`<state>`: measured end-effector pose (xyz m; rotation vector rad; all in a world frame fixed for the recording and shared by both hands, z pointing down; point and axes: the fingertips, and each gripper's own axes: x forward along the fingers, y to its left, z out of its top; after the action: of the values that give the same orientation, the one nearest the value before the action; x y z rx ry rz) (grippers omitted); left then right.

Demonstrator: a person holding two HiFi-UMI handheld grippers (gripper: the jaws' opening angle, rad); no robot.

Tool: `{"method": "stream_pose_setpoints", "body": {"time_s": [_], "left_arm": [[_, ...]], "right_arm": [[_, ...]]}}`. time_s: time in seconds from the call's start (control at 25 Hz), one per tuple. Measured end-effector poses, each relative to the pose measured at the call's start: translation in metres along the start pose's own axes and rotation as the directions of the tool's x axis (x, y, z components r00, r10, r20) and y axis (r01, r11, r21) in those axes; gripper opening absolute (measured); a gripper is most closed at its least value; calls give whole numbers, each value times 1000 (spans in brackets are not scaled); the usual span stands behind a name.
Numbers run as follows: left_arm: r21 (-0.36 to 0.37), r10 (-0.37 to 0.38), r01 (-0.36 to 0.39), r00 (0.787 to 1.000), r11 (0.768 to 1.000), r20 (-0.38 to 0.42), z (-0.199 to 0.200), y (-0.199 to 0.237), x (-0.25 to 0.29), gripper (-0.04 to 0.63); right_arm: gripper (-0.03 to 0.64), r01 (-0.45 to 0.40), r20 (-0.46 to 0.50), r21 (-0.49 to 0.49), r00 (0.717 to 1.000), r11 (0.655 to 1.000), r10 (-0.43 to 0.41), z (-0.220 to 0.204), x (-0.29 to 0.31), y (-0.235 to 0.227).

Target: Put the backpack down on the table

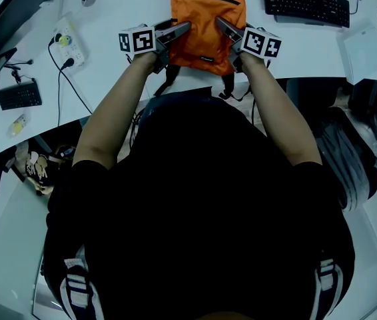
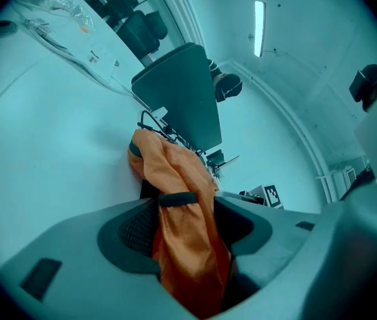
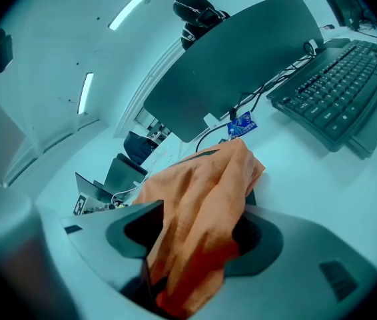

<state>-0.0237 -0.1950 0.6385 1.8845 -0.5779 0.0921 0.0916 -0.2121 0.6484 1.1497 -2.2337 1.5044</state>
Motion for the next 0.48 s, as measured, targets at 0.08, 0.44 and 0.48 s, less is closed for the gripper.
{"method": "stream_pose_setpoints", "body": {"time_s": [0.08,0.44,0.48], "left_arm": [[16,9,-9,1000,1000,7,1,0,-3,245],[75,51,-52,999,996,15,-2,-3,-16,255],[84,55,-56,998,995,18,-2,-4,-18,255]], "right_arm": [[271,11,9,-2,1000,1000,-11,1,-3,-2],[298,103,35,-49,994,993,-101,1,-23,-18],[302,111,39,-48,993,993,-109,1,-26,-20]]}}
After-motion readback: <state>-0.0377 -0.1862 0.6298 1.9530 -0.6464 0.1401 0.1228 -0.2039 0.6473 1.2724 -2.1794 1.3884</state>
